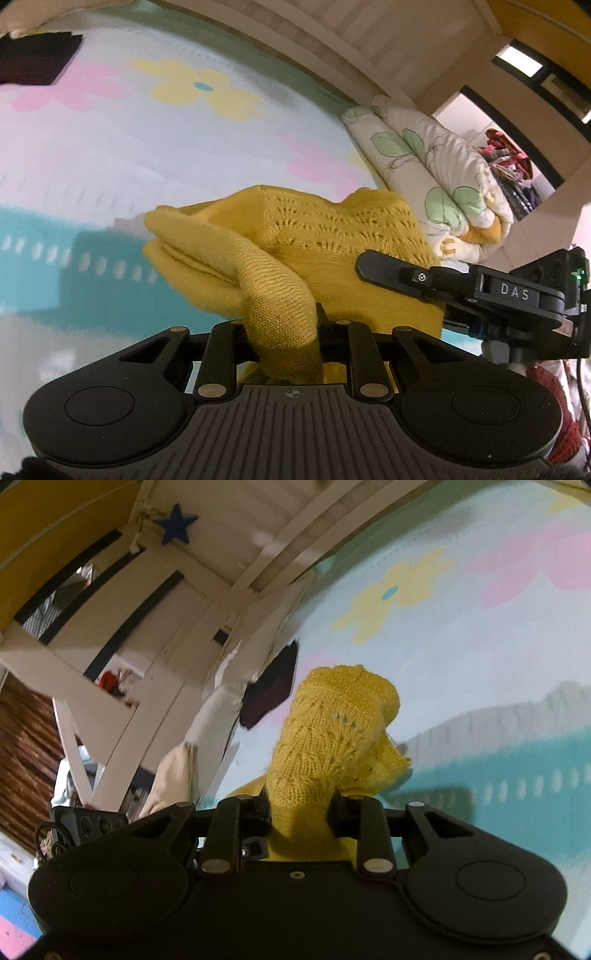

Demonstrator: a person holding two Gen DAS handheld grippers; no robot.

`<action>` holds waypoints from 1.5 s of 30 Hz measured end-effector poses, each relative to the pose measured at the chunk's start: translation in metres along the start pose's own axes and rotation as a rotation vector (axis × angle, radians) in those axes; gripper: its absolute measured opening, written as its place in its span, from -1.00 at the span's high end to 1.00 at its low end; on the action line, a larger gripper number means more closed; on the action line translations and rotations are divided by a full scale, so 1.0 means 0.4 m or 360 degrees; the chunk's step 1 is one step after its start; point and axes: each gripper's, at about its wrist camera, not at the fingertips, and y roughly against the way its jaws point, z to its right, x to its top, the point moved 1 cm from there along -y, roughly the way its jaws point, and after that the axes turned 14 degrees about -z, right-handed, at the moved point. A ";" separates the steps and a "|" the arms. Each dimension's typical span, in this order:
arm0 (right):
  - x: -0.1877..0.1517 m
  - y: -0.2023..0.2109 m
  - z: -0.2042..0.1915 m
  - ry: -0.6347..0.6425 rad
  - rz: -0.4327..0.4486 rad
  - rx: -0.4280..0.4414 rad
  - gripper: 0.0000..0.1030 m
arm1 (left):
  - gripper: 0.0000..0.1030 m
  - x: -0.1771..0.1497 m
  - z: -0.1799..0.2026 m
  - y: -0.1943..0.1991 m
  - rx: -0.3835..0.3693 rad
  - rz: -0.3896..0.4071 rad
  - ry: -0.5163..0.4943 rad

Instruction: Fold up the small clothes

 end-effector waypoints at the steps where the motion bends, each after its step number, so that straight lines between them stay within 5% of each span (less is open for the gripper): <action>1: -0.005 -0.001 0.000 0.0005 -0.0009 -0.0004 0.28 | 0.60 -0.004 0.000 0.000 0.0002 0.0009 0.0008; 5: -0.010 0.007 0.018 0.0033 0.0014 -0.0094 0.26 | 0.52 -0.019 -0.027 -0.010 0.0153 -0.0003 0.0080; 10: 0.004 -0.018 0.115 -0.0104 0.0043 -0.0772 -0.18 | 0.47 -0.051 -0.112 -0.073 0.0590 -0.0165 0.0224; 12: 0.002 -0.011 0.136 -0.0147 0.0064 -0.0818 -0.22 | 0.47 -0.048 -0.111 -0.065 0.0591 -0.0113 0.0201; 15: 0.004 0.000 0.125 -0.0090 0.0080 -0.0837 -0.61 | 0.46 -0.038 -0.080 -0.042 0.0725 0.0011 0.0090; 18: -0.005 0.005 0.084 0.0043 0.0109 -0.0892 -0.76 | 0.45 -0.031 -0.028 -0.020 0.0815 0.0160 0.0000; 19: -0.013 0.005 0.075 0.0084 0.0119 -0.0902 -0.97 | 0.45 -0.033 -0.011 -0.011 0.0854 0.0207 -0.0040; 25: -0.100 0.027 0.001 0.0280 0.0235 -0.0976 -0.99 | 0.23 -0.065 0.081 0.002 0.1066 0.0376 -0.0202; 33: -0.233 0.045 -0.017 0.0243 0.0268 -0.1018 -0.99 | 0.21 -0.144 0.104 0.009 0.0949 0.0366 -0.0211; 45: -0.382 0.070 -0.070 0.0244 0.0299 -0.1016 -0.99 | 0.20 -0.271 0.127 0.011 0.0935 0.0336 -0.0163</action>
